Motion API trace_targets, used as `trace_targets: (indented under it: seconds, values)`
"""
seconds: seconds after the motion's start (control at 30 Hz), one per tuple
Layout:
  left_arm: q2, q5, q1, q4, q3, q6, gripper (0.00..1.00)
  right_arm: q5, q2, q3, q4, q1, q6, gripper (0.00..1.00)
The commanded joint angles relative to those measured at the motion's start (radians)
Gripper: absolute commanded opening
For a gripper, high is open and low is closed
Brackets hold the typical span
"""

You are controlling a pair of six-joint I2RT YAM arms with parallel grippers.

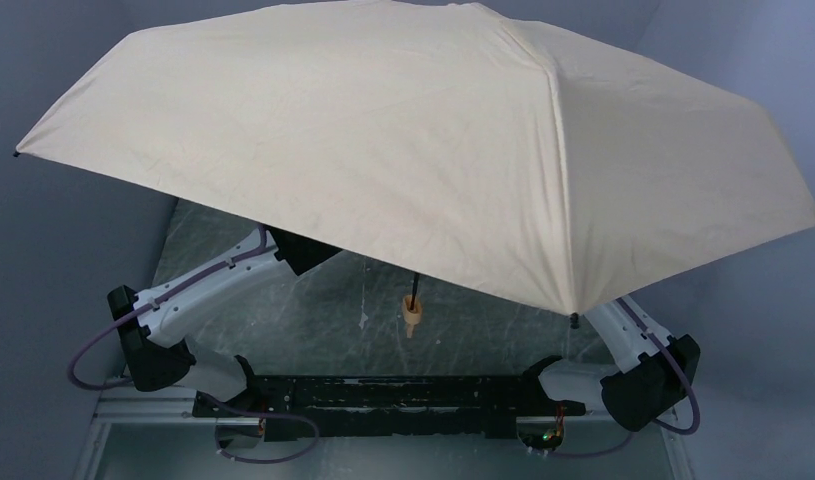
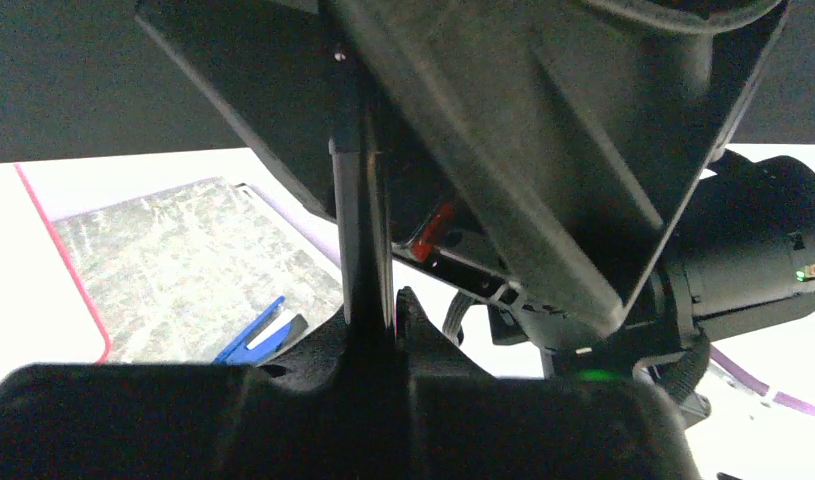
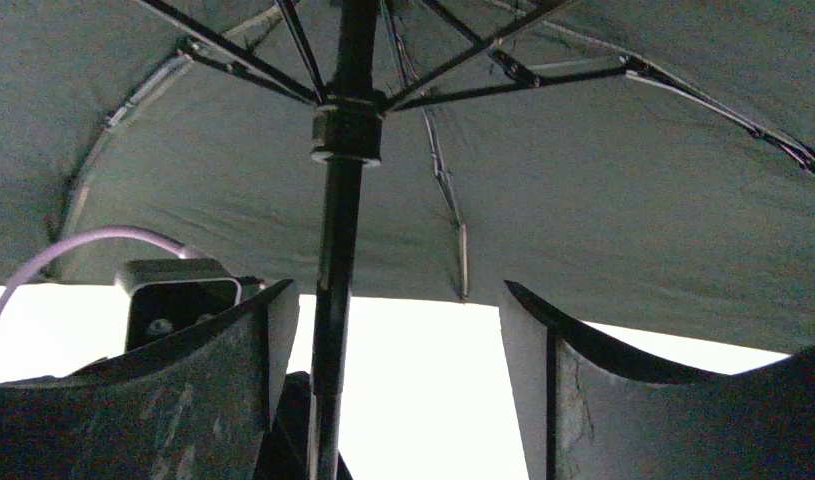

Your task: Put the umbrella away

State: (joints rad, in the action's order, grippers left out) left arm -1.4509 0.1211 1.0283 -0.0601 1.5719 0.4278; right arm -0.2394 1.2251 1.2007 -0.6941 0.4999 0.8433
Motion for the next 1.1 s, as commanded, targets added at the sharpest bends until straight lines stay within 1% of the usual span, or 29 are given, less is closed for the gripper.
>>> trace_targets:
  seconds: [0.0,0.13,0.27,0.43,0.6,0.83,1.07]
  values:
    - [0.061,-0.058,-0.005,-0.125,-0.013,0.029,0.05,-0.009,-0.039,0.020,-0.090,0.003,0.011,0.76]
    - [0.065,-0.081,-0.005,-0.138,-0.034,0.043,0.05,0.000,-0.038,0.054,-0.092,0.005,0.022,0.77]
    - [0.067,-0.112,-0.006,-0.162,-0.051,0.071,0.05,0.044,-0.034,0.065,-0.083,0.005,0.056,0.80]
    - [0.068,-0.164,-0.007,-0.183,-0.059,0.098,0.05,0.046,0.006,0.083,-0.117,0.003,0.116,0.81]
    - [0.079,-0.176,-0.007,-0.189,-0.071,0.115,0.05,0.054,0.047,0.095,-0.177,0.002,0.174,0.81]
    - [0.087,-0.182,-0.006,-0.189,-0.079,0.121,0.05,0.063,0.071,0.105,-0.235,0.002,0.200,0.72]
    - [0.087,-0.187,-0.007,-0.192,-0.087,0.127,0.05,0.085,0.059,0.105,-0.240,0.002,0.187,0.69]
